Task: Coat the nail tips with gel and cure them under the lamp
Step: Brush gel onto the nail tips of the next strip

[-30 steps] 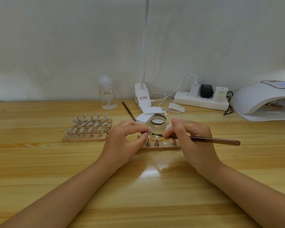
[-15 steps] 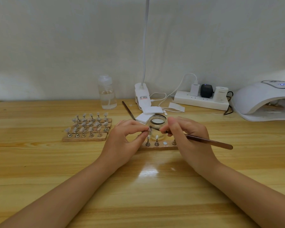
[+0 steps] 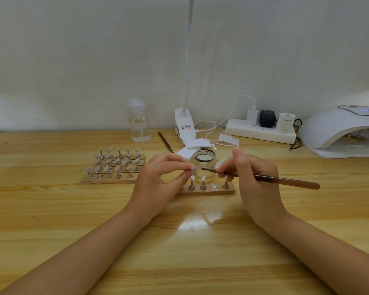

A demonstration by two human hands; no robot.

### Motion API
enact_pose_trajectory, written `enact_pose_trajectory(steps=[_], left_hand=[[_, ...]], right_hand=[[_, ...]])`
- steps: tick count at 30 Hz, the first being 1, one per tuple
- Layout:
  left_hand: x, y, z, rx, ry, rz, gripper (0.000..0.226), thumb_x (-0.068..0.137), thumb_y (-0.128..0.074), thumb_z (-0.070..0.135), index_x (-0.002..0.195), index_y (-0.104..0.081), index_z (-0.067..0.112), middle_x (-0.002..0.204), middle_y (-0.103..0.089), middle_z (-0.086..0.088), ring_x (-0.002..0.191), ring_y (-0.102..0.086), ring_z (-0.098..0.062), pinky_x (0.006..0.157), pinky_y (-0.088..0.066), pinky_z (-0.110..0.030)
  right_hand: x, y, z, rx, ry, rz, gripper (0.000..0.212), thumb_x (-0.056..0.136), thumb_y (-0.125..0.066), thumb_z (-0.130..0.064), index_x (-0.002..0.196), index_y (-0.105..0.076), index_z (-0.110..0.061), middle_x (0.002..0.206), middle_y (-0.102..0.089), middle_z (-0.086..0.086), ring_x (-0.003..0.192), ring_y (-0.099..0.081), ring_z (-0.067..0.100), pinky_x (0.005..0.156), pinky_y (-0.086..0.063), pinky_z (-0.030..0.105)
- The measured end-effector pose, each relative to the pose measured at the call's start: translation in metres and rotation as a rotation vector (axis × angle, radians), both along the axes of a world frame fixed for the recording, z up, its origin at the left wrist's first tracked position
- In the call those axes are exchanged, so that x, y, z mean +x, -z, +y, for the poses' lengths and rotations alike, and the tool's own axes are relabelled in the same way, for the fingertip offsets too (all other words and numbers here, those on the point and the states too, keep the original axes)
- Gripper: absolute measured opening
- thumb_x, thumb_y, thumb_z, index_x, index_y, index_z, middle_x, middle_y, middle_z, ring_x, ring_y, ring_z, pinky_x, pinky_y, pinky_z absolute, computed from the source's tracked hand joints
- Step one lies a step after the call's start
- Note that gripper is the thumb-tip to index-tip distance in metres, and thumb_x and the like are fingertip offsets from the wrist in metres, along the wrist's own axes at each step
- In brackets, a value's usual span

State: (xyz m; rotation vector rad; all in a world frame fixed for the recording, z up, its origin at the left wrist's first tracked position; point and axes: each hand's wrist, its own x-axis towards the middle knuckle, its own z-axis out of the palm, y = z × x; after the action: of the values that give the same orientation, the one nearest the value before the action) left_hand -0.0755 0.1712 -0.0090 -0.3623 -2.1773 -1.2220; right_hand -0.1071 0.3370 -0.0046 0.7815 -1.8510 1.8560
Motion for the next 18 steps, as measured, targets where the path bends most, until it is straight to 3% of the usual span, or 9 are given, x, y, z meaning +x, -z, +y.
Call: enact_pose_trajectory(steps=[3,8,12,18], left_hand=[[-0.0002,-0.0008,0.0001,0.028,-0.012,-0.012,0.018,0.072,-0.073,0.007,0.083,-0.071,0.021,0.087,-0.068,0.008,0.092,-0.062,-0.012,0.088,-0.046,-0.028],[-0.0009,0.0013,-0.0009,0.034,-0.03,-0.024,0.013,0.071,-0.074,0.011,0.081,-0.072,0.019,0.084,-0.069,0.014,0.086,-0.063,-0.001,0.095,-0.041,-0.053],[-0.0012,0.0004,0.0001,0.012,-0.036,0.001,0.016,0.071,-0.075,0.007,0.083,-0.072,0.016,0.082,-0.068,0.01,0.084,-0.062,-0.002,0.087,-0.047,-0.046],[-0.0012,-0.0001,-0.0002,0.017,-0.055,-0.009,0.018,0.071,-0.074,0.005,0.082,-0.071,0.019,0.08,-0.067,0.012,0.083,-0.062,-0.004,0.087,-0.047,-0.044]], right_hand=[[0.0001,0.0007,-0.0005,0.025,0.028,0.021,0.031,0.089,-0.048,-0.031,0.065,-0.065,-0.023,0.061,-0.066,-0.008,0.061,-0.061,0.004,0.061,-0.045,0.014],[0.0021,0.0002,-0.0028,0.143,0.07,0.158,0.032,0.088,-0.039,-0.033,0.07,-0.063,-0.023,0.067,-0.062,-0.011,0.069,-0.06,0.001,0.064,-0.046,0.013],[0.0009,0.0016,-0.0035,0.2,0.073,0.249,0.033,0.09,-0.041,-0.025,0.073,-0.066,-0.012,0.072,-0.062,-0.008,0.073,-0.06,0.003,0.068,-0.048,0.019],[-0.0009,0.0047,-0.0038,0.26,0.088,0.32,0.033,0.09,-0.044,-0.02,0.072,-0.069,-0.008,0.071,-0.065,-0.003,0.072,-0.061,0.004,0.07,-0.048,0.021]])
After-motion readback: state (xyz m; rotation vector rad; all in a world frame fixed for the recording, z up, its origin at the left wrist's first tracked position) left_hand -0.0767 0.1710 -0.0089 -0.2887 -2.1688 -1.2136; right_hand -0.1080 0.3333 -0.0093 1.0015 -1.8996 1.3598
